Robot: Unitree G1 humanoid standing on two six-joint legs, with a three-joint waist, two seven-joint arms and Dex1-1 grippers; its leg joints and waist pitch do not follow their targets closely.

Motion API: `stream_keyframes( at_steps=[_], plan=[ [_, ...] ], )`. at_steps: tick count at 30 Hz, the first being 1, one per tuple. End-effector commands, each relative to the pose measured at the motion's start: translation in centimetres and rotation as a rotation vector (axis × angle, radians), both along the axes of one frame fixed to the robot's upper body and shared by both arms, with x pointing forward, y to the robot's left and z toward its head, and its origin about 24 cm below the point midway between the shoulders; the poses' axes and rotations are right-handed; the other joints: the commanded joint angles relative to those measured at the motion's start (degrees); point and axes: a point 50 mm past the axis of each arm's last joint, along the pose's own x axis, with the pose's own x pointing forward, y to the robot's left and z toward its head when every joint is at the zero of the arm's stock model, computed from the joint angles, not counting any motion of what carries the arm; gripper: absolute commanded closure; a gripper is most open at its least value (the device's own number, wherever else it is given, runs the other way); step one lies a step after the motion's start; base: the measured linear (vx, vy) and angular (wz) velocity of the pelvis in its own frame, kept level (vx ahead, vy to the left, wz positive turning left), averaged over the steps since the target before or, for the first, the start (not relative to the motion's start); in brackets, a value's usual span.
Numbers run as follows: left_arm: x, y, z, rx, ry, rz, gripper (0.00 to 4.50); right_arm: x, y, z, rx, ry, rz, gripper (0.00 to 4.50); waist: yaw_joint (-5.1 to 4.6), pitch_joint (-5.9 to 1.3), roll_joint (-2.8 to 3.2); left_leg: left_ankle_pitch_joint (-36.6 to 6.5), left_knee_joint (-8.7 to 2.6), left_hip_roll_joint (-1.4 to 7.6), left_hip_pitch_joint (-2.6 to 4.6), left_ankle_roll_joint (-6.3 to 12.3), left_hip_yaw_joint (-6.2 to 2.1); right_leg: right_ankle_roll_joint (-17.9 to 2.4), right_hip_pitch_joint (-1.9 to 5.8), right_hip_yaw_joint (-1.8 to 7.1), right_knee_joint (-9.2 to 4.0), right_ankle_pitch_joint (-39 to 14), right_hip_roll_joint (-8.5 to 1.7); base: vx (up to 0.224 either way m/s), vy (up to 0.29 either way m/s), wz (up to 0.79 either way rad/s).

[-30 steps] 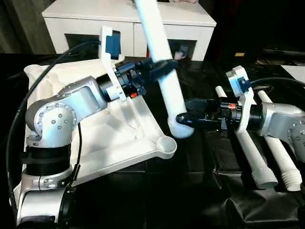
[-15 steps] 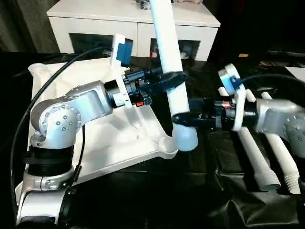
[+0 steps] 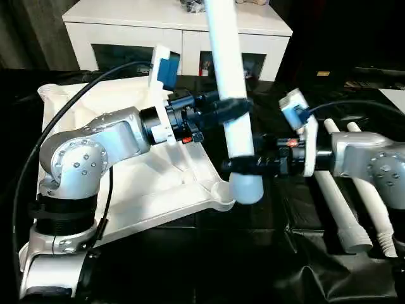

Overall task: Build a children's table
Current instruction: Pick table leg

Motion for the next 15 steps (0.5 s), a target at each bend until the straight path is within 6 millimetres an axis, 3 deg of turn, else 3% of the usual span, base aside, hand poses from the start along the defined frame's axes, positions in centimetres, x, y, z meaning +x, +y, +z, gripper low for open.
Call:
stream_keyframes(
  at_steps=[1, 2, 15],
  plan=[
    [-0.36, -0.25, 0.12, 0.014, -0.019, -0.019, 2.64, 0.13, 0.04, 0.34, -0.018, -0.02, 0.006, 0.51, 0.04, -4.11, -0.4, -8.0, -4.77, 4.33, 1.37, -2.29, -1.48, -13.2, 2.37, 1.84, -3.5, -12.8, -3.62, 0.0, 0.0, 0.0],
    [-0.34, -0.2, 0.13, 0.016, -0.02, -0.016, 2.64, 0.06, 0.12, 0.27, -0.021, -0.018, 0.014, 0.77, 0.07, -4.11, -0.49, -7.8, -4.76, 4.32, 1.36, -2.24, -1.48, -13.3, 2.39, 1.84, -3.48, -12.6, -3.67, 0.0, 0.0, 0.0],
    [-0.32, -0.25, 0.03, 0.042, -0.038, -0.023, 2.64, -0.28, 0.34, -0.62, -0.072, -0.011, 0.049, 1.77, 0.09, -4.13, -0.48, -7.6, -4.71, 4.35, 1.39, -2.01, -1.45, -13.4, 2.36, 1.89, -3.48, -12.3, -3.71, 0.0, 0.0, 0.0]
  ],
)
